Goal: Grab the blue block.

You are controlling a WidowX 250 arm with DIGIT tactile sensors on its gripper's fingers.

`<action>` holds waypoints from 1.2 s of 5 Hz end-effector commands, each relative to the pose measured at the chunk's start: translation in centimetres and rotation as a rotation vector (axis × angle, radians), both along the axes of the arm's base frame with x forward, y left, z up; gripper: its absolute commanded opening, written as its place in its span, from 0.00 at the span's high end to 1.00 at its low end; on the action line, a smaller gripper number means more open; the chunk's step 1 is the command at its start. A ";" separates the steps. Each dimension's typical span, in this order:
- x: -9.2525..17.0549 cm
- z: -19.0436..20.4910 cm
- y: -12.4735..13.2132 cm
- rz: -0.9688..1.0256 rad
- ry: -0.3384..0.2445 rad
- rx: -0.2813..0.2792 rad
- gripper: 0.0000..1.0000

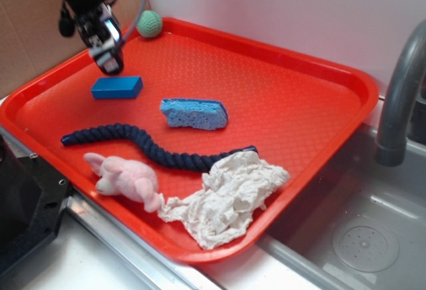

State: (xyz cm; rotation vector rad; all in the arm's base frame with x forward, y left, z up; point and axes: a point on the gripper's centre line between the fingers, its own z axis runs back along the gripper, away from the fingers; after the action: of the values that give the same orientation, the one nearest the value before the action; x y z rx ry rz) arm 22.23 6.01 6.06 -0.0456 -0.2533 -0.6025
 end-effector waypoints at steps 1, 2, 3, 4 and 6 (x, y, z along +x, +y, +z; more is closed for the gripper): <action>-0.8 -1.8 -0.2 -0.114 0.086 0.096 0.00; -1.2 -4.0 -0.2 -0.152 0.171 0.235 0.00; -0.1 -4.3 -1.1 -0.163 0.156 0.233 0.00; 0.8 -4.7 -1.0 -0.111 0.159 0.251 1.00; 0.7 1.7 -0.5 0.099 0.129 0.172 1.00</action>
State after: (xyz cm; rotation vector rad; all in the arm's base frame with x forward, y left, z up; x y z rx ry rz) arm 21.69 5.58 6.72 0.0683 -0.0351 -0.5215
